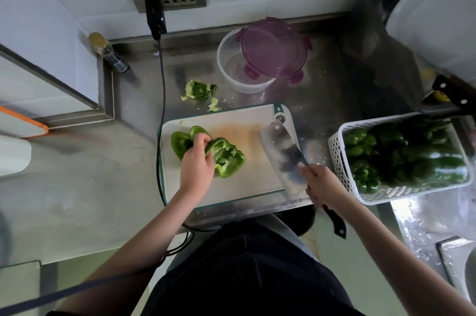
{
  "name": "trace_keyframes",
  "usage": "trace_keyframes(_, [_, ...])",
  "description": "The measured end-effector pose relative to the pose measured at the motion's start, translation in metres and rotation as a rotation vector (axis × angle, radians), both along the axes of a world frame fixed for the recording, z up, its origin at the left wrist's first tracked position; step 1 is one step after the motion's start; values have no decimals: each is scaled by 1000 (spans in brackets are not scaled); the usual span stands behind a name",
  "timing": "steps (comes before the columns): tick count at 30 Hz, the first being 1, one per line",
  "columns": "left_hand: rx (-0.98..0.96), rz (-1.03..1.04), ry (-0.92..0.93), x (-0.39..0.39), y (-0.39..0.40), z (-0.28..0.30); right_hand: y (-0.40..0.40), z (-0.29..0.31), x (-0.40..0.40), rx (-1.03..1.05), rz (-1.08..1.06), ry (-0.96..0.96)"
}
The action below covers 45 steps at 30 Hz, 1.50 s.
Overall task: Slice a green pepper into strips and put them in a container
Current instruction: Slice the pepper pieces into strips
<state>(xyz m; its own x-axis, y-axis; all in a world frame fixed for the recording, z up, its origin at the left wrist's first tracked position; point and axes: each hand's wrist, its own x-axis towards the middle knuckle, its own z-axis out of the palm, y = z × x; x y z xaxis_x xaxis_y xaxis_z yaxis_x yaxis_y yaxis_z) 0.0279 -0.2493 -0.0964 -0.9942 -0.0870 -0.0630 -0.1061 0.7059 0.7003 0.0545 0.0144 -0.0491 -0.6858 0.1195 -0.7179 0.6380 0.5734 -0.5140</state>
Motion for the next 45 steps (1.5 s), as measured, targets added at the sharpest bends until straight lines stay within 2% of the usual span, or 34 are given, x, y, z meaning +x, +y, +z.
trace_keyframes(3, [13,24,6,1,0,3,-22,-21,-14,137,41,115])
trace_keyframes(7, [29,53,-45,4,2,10,-47,-51,-31,385,199,195])
trace_keyframes(11, [103,95,-120,5,6,15,-59,-63,-41,529,242,226])
trace_keyframes(13, [133,107,-152,7,7,17,-66,-56,-43,625,218,308])
trace_keyframes(14, [149,112,-160,8,7,17,-71,-48,-43,602,194,412])
trace_keyframes(16, [181,108,-144,11,8,17,-87,-31,-43,370,225,581])
trace_keyframes(18, [200,90,-107,14,11,16,-109,-20,-43,256,373,469])
trace_keyframes(21, [226,69,-83,19,15,17,-133,-19,-54,361,446,207])
trace_keyframes(24, [268,94,-77,22,20,18,-141,-20,-58,419,473,72])
trace_keyframes(29, [289,75,-77,21,25,18,-140,-27,-64,174,403,-85])
trace_keyframes(31, [291,72,-93,20,24,17,-140,-22,-65,209,428,-95])
trace_keyframes(34, [296,66,-148,19,22,15,-141,-32,-59,267,494,-9])
trace_keyframes(41, [255,75,-183,20,26,12,-130,-43,-47,334,409,-27])
trace_keyframes(45, [256,24,-247,20,23,9,-129,-52,-49,289,340,-72])
